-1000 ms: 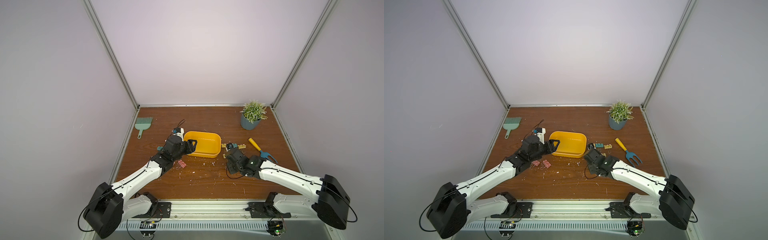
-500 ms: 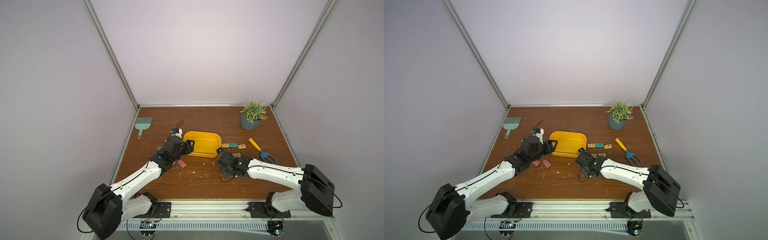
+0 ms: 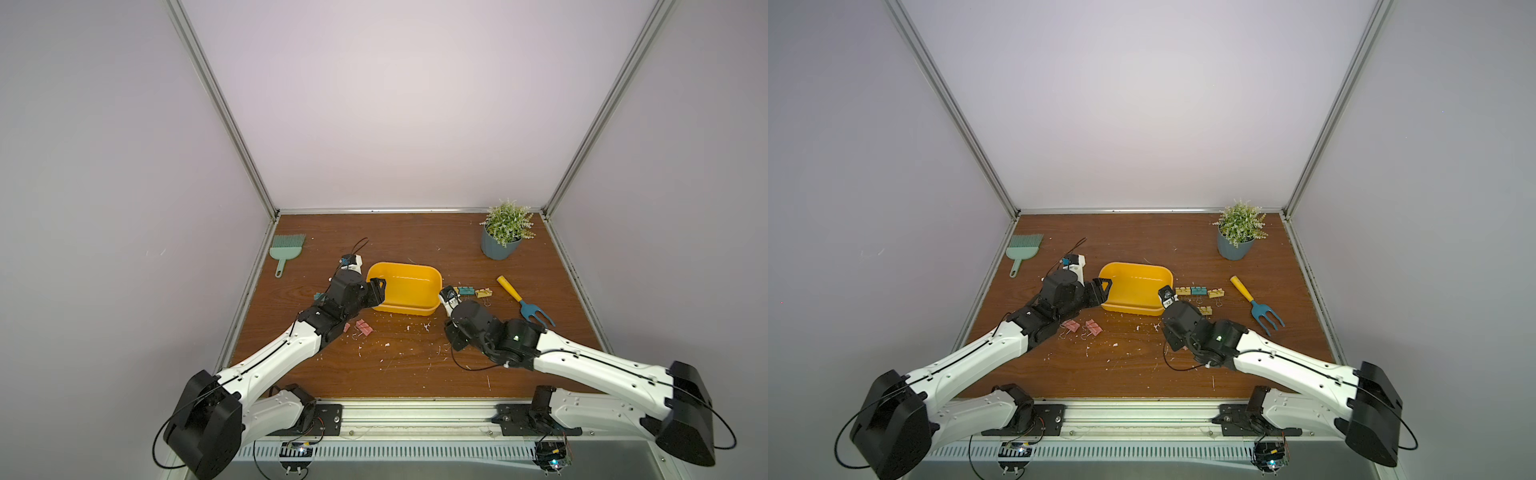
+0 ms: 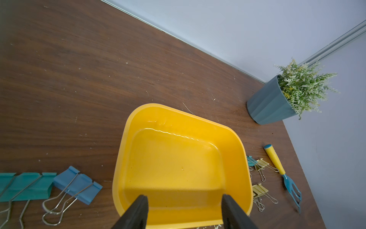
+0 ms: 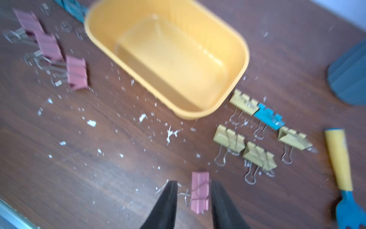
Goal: Take out the binder clips from the storage box
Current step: Place the binder clip at the center of the board, then reset both arms
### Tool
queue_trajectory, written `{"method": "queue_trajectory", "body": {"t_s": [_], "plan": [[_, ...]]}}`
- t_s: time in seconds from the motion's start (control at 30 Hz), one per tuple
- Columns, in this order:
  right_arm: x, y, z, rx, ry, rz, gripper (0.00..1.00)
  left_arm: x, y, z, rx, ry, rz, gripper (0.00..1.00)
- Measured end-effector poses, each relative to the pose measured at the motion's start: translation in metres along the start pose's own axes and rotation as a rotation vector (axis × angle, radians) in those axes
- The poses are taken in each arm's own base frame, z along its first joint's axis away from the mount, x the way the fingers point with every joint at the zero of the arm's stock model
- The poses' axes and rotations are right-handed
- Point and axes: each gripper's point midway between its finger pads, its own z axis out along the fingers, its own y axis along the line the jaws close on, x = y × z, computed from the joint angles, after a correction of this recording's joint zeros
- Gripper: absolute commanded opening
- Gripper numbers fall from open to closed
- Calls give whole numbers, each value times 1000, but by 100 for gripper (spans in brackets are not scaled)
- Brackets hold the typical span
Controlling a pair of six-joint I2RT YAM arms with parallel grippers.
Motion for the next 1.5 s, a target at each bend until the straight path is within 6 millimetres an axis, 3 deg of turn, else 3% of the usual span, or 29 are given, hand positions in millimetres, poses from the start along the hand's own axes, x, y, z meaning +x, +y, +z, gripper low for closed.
{"method": "queue_trajectory", "body": {"t_s": [0.07,0.13,0.3,0.47,0.53,0.6,0.67,0.77,0.87,1.0,1.1,1.23,1.37,1.5], "plan": [[-18,-18,-13,63,-119,43,74,-4,2,-2,-12,-19,24,89],[-28,-38,-22,148,-229,69,83,-10,4,-5,-29,-46,56,99],[-21,-97,-24,413,-363,54,89,-32,17,-14,-129,-150,150,100],[-3,-186,-14,685,-349,206,88,-68,38,-26,-288,-320,272,100],[15,-215,-6,769,-323,254,88,-80,58,-29,-378,-370,293,100],[39,-235,9,832,-258,279,89,-92,93,-32,-503,-408,282,100],[60,-245,25,866,-181,275,90,-95,126,-38,-601,-445,284,100],[75,-253,40,870,-153,277,89,-80,172,-46,-723,-460,314,100],[82,-255,49,832,-182,283,90,-62,195,-47,-786,-443,361,100],[83,-257,57,776,-232,295,90,-67,199,-46,-795,-491,387,100],[73,-259,61,745,-294,286,91,-72,202,-42,-787,-524,397,100],[73,-258,67,706,-338,279,92,-66,208,-28,-757,-520,417,100],[72,-251,65,664,-372,261,94,-48,218,-26,-731,-491,429,100],[73,-246,61,641,-416,253,97,-55,217,-32,-685,-541,410,99]]}}
